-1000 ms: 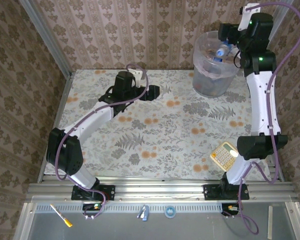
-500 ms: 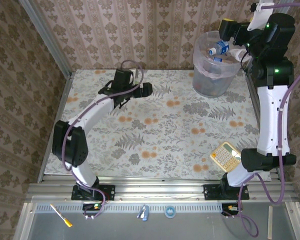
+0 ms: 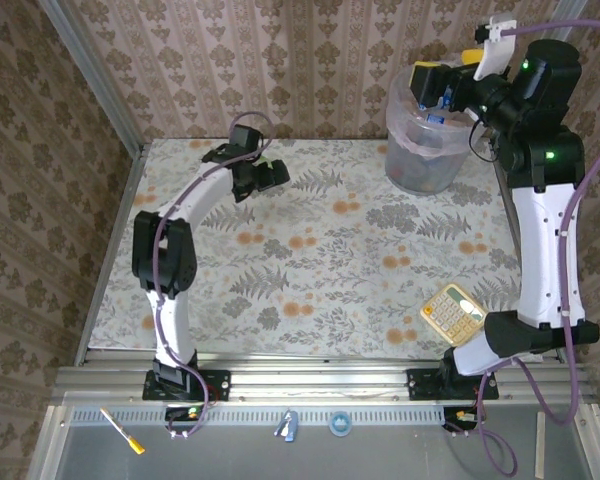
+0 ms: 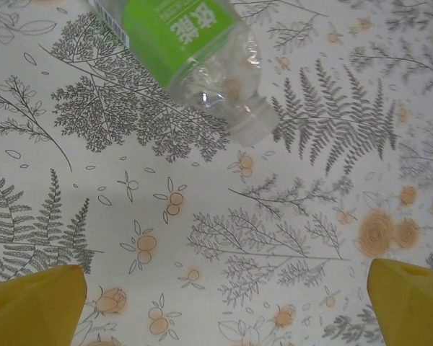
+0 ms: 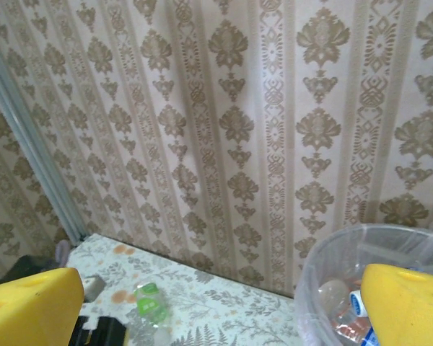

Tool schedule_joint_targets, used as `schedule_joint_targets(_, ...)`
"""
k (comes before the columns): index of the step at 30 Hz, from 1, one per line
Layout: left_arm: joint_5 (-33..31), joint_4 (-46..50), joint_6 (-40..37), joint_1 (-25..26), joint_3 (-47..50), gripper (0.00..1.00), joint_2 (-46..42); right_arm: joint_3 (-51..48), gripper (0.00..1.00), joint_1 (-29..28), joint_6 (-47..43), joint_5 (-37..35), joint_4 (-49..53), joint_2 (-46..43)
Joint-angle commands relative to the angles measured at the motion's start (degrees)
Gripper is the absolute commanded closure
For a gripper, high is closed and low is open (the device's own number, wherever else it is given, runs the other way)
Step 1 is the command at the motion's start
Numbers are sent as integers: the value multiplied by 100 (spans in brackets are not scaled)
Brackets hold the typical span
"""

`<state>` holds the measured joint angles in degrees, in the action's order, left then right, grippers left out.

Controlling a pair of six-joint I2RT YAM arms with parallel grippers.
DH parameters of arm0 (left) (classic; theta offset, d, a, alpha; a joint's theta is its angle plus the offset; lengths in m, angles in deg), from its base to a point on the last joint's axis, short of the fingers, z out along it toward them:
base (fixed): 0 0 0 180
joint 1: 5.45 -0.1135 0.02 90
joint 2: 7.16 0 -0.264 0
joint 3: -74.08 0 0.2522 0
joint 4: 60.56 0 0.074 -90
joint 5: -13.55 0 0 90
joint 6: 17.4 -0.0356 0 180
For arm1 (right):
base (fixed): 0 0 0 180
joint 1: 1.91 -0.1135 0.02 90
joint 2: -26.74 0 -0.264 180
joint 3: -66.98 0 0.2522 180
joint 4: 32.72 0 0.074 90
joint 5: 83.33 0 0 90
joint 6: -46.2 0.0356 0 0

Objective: Throw the plastic bottles in the bin

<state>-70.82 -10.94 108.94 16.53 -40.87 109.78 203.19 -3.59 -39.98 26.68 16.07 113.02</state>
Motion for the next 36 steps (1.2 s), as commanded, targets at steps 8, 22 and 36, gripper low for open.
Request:
schedule_joint_targets(8,-448,1082,199,-51,-1870,0,1337,-257,0,-358,-309,365,208,-293)
schedule_joint_targets(22,-808,1688,130,45,-3352,0,2454,-380,0,-589,-447,400,189,-383)
schedule_joint_targets(36,-1119,2330,-201,74,-4106,1,3027,-522,0,-589,-619,389,207,-437)
